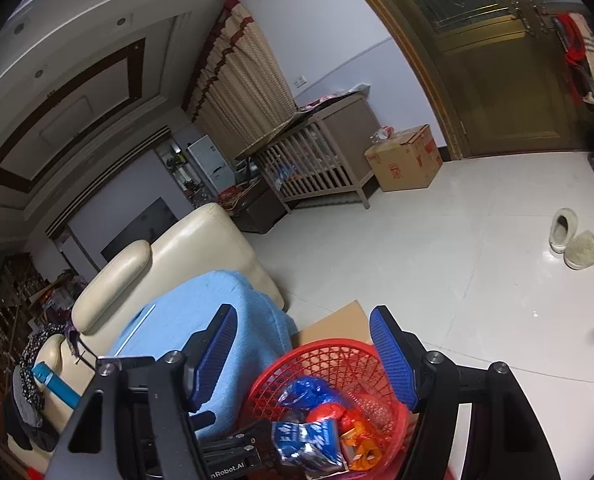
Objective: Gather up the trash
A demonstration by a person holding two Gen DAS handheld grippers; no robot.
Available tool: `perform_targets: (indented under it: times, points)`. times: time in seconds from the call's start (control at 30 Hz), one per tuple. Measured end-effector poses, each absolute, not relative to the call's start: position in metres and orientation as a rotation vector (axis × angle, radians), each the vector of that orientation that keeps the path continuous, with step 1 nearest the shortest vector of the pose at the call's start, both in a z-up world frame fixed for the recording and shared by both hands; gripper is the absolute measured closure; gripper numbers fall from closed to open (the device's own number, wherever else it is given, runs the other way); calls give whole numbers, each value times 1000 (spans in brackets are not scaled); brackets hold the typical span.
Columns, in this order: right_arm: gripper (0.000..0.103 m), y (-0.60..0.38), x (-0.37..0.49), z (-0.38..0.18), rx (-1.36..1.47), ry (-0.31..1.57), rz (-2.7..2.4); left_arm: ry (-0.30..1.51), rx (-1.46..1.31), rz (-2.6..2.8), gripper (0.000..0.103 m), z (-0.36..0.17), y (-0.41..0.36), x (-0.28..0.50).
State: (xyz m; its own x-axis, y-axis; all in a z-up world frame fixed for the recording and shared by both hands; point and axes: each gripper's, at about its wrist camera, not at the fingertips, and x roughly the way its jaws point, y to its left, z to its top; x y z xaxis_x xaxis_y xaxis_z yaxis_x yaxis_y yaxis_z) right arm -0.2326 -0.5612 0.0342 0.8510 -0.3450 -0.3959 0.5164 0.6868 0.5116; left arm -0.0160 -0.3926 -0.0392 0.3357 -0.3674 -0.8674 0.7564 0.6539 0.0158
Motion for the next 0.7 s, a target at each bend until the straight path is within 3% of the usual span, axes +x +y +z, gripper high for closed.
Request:
perform_targets:
  times: [0.3, 0.7]
  points:
    - [26, -537, -212, 39, 608, 323, -439, 869, 424, -742, 23, -8, -350, -15]
    - [22, -469, -184, 14, 446, 533, -349, 805, 249, -567, 22, 6, -224, 3]
